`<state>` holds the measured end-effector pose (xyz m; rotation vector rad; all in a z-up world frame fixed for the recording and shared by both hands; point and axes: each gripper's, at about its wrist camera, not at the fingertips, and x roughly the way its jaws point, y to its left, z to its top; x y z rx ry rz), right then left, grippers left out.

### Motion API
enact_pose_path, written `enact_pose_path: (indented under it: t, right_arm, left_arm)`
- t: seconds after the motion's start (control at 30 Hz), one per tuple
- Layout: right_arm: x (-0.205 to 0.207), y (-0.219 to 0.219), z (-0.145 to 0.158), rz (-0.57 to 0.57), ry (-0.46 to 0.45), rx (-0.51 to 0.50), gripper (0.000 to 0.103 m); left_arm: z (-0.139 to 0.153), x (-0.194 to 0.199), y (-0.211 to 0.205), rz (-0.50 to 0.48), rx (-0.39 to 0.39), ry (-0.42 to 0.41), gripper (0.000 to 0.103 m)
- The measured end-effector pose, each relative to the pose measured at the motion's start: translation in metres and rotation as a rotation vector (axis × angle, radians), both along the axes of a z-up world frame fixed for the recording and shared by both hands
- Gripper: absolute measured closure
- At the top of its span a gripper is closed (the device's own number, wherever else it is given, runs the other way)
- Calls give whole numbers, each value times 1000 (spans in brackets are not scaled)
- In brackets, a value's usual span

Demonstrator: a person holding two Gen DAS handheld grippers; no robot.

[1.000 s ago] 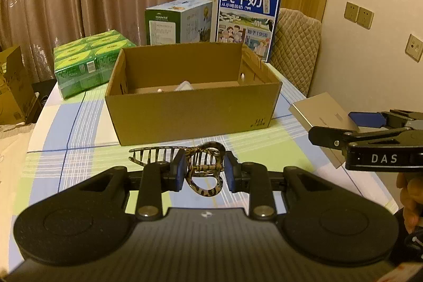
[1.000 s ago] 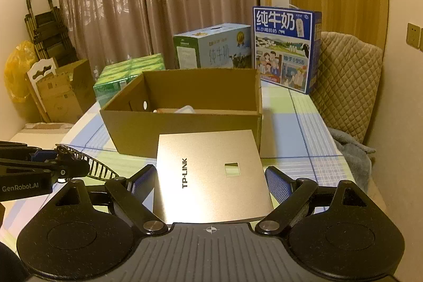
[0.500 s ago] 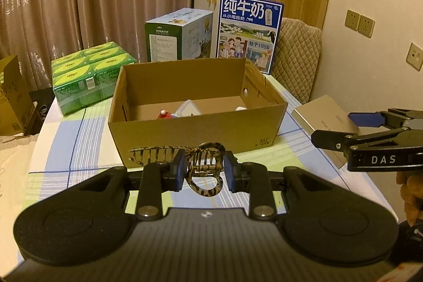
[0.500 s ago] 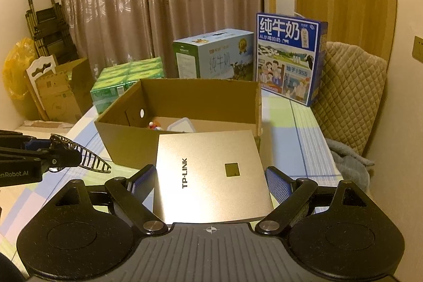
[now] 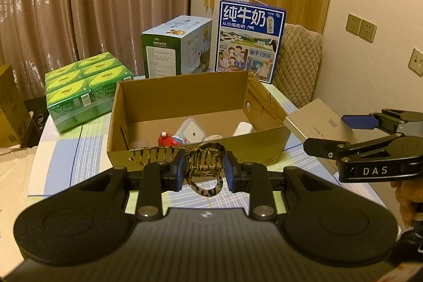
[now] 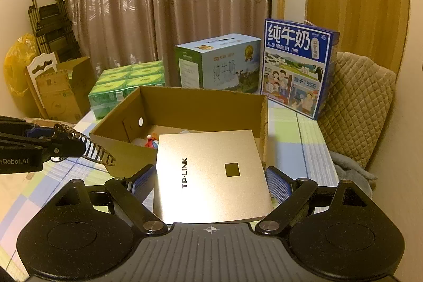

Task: Organize rigid objects
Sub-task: 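Carry the wire stand and gold panel up and over into the box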

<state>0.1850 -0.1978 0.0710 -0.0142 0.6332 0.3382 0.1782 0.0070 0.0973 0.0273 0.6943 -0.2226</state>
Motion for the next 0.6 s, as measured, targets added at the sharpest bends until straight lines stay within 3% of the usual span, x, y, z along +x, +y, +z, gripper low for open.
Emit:
enact_pose_path:
  t: [0.6]
  right_arm:
    - [57,8,0,7,13,-14,17]
  left_arm:
    - [-4,62,26,4,18,15,78]
